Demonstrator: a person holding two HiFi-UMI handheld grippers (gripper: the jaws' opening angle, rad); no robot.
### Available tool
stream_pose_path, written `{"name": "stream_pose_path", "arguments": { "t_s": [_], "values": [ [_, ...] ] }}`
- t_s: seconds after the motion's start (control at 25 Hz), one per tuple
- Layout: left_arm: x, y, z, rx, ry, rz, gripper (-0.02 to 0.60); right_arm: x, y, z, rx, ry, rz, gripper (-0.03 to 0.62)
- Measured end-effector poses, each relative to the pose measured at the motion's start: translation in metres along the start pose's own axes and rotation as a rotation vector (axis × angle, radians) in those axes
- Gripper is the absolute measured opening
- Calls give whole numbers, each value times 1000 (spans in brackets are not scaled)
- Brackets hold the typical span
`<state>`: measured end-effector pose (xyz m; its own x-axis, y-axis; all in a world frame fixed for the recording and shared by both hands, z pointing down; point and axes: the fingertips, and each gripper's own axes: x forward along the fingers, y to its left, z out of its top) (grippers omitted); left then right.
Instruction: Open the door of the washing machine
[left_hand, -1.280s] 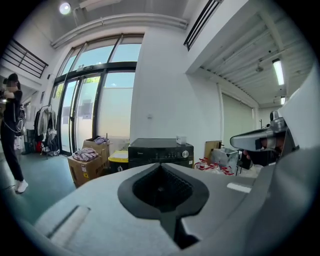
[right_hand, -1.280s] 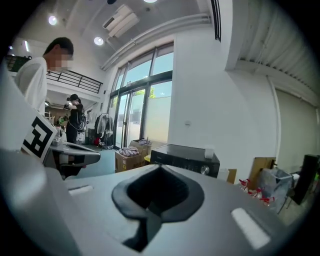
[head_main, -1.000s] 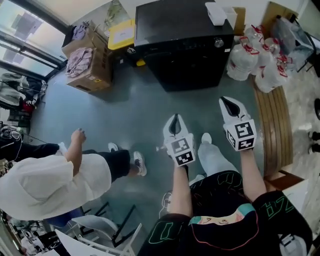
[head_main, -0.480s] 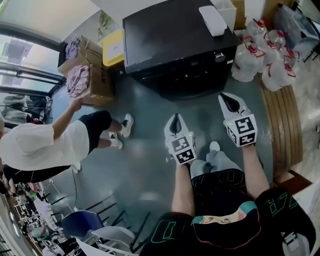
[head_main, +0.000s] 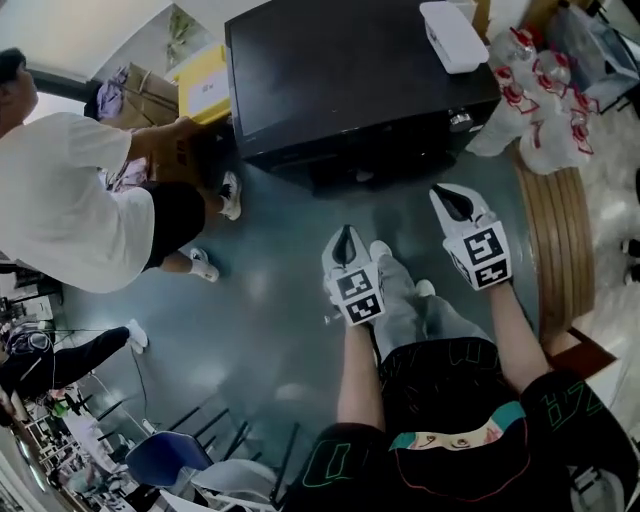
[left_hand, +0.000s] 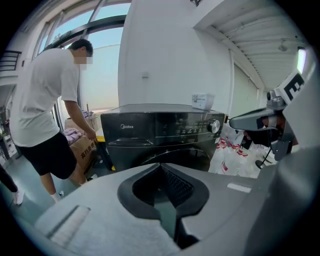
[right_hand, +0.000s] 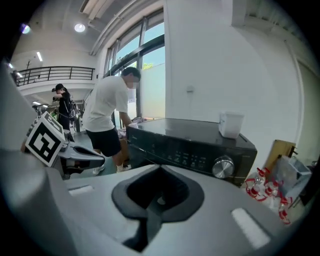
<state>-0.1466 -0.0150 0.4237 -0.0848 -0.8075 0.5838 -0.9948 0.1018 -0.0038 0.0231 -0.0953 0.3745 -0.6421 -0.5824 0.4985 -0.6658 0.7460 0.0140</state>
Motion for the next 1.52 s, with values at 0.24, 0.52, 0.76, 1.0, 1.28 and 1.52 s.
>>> {"name": "stream_pose_path", "arguments": {
  "t_s": [0.24,0.52,0.76,1.0,1.28,1.52],
  "values": [
    [69,33,-13,41,65,-35,12,64,2,-6,-98,112,37,3],
    [127,56,-35,131,123,-115,54,129,21,-15,-342,233,138,77],
    [173,72,-57,284,203,-171,125,169,33,-40,-599,390,191,163],
    [199,78,-66,390,219,-244,156,192,34,-59,-876,486,185,165],
    [211,79,-83,512,250,-295,170,196,35,-66,-922,509,176,164],
    [213,79,-86,509,267,-360,167,197,35,-67,-918,500,198,150]
  ]
}}
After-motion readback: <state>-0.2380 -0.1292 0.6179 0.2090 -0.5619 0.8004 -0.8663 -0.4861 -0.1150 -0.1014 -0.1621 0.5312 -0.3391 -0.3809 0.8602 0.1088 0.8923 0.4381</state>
